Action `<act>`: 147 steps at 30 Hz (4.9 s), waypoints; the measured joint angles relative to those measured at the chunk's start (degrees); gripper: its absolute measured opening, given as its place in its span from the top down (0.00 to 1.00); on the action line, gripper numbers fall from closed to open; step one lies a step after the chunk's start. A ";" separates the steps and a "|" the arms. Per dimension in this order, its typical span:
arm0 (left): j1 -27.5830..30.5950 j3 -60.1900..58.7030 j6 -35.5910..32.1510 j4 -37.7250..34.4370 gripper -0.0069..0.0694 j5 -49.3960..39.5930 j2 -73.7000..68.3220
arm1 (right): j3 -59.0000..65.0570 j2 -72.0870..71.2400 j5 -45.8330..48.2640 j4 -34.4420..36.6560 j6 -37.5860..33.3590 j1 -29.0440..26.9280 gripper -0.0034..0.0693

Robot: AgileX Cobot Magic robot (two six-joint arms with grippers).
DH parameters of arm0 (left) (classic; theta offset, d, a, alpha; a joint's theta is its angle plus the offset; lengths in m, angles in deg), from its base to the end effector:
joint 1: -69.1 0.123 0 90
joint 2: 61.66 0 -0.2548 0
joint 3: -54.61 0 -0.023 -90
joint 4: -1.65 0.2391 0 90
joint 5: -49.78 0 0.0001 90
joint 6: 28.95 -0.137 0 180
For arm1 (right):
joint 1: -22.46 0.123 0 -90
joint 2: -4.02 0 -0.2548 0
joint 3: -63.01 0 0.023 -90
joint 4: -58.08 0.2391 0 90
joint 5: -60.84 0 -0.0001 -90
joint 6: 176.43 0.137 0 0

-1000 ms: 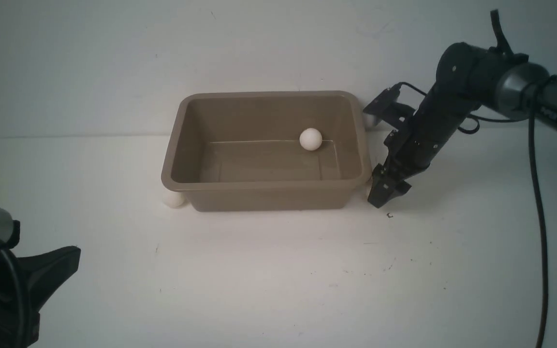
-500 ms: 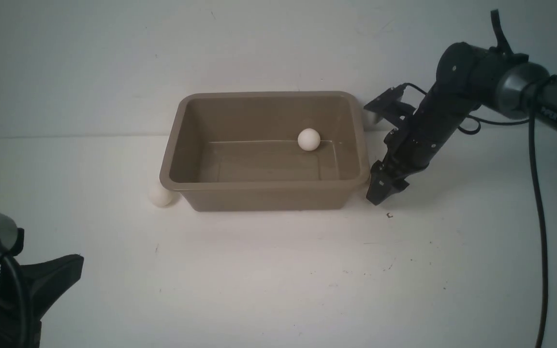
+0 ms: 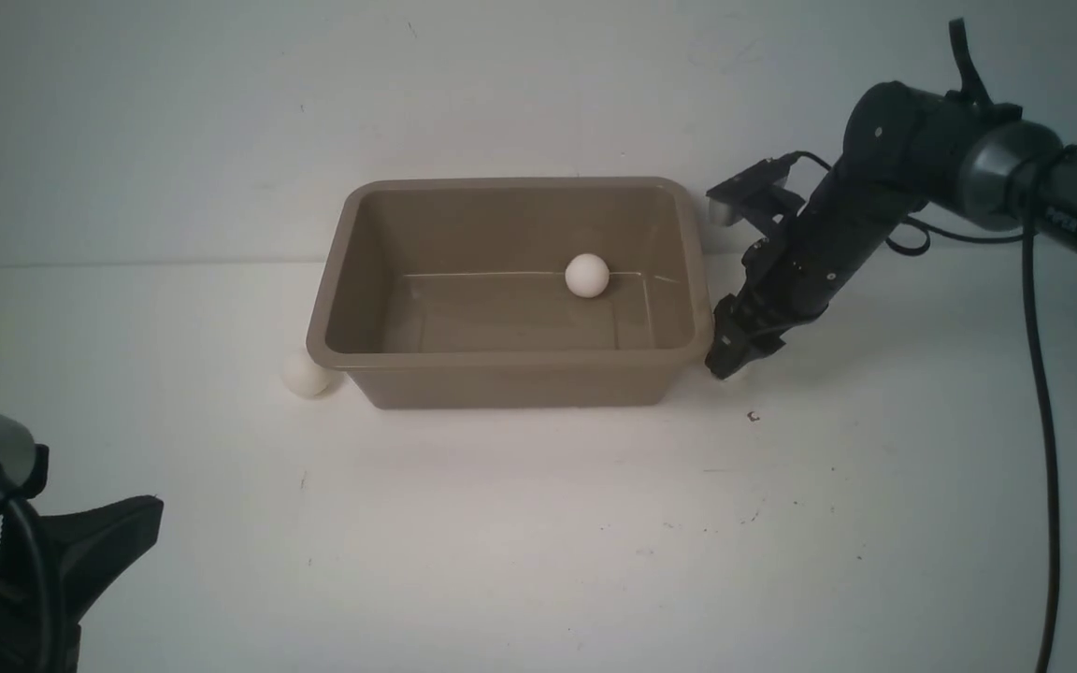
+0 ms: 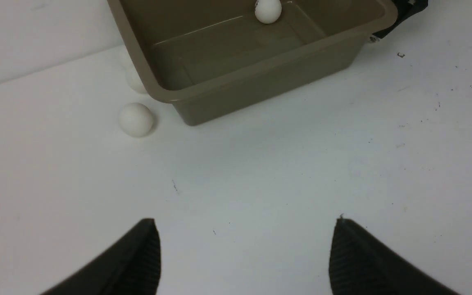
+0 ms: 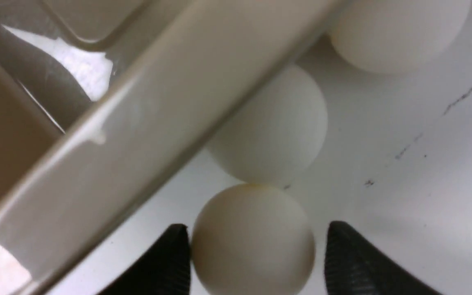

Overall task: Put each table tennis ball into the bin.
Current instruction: Use the right arm to clamp the table tennis ball closest to it, then use the right arm to put the table tennis ball into the box, then use the right arm to clamp the table tennis ball closest to it

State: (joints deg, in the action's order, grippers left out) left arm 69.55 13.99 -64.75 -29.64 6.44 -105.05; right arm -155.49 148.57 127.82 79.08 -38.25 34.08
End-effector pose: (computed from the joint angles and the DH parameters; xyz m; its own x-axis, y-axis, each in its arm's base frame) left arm 0.1580 -0.0476 0.2763 -0.4708 0.1898 -0.8616 0.3981 0.9172 -0.0155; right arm 0.4440 0.1374 0.0988 -0.6797 -0.6687 -0.3015 -0.7302 0.6555 0.1924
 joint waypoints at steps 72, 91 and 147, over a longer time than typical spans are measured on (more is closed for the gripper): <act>0.00 0.00 -0.01 0.07 0.26 -1.57 0.00 | -35.85 3.22 4.91 24.96 5.99 -0.76 0.24; 0.00 0.00 -0.01 0.11 0.26 -1.63 0.00 | -36.28 -10.00 5.57 22.46 -0.32 -13.80 0.23; 0.00 0.00 -2.61 0.13 0.26 -1.89 0.00 | -2.22 -1.22 3.19 28.36 -38.92 -14.38 0.24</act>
State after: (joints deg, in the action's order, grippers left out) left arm 69.55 13.99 -67.36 -29.51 4.55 -105.05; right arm -157.71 147.36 131.01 107.44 -77.17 19.70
